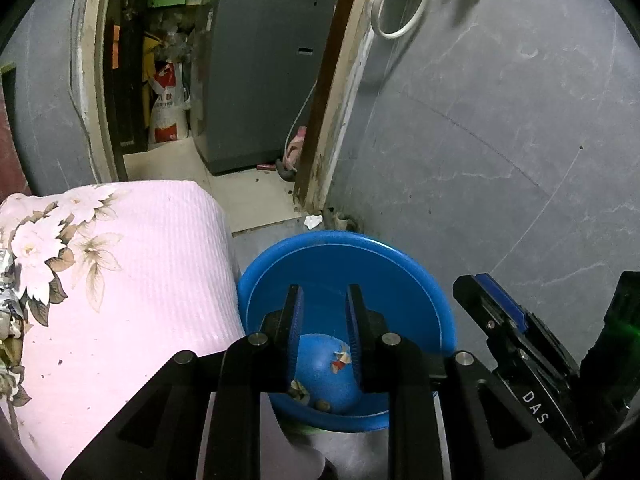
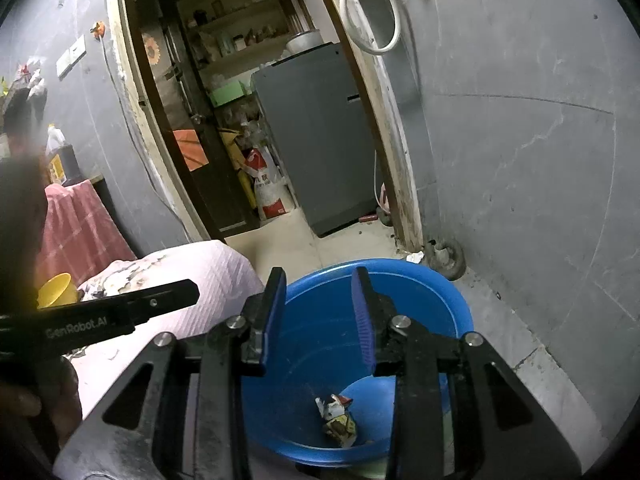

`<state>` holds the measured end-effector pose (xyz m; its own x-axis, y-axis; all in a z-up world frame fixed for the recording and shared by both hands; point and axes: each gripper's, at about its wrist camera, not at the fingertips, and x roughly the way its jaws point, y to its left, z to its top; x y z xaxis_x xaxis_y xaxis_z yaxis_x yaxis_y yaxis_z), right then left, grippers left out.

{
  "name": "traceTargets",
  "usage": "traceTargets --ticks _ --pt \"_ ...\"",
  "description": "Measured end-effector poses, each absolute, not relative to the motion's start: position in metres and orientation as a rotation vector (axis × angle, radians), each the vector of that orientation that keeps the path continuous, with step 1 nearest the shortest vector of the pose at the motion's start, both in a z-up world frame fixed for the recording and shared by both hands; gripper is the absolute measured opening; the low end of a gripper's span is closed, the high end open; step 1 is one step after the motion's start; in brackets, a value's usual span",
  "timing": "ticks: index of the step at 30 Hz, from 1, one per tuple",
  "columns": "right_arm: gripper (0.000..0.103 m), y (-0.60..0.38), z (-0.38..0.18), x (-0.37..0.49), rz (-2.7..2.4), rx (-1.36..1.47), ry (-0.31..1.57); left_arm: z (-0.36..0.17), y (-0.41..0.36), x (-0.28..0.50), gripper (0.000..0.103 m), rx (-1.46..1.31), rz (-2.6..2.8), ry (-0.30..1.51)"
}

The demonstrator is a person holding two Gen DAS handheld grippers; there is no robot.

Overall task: Collect trash
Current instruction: 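Open both tools to drop the pieces into the blue bucket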

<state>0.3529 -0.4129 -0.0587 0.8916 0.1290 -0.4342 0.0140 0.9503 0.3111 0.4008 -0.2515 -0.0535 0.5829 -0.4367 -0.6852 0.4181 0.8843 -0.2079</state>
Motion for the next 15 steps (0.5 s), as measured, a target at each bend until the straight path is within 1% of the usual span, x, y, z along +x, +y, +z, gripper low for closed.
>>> traceTargets --ticks 7,15 --pt "0.043 -0.406 -0.045 0.343 0.061 0.304 0.448 -0.033 -0.241 0.388 0.018 -0.041 -0.494 0.769" --pt "0.044 -0.387 -0.015 0.329 0.087 0.275 0.399 0.005 -0.208 0.367 0.018 -0.070 -0.462 0.685"
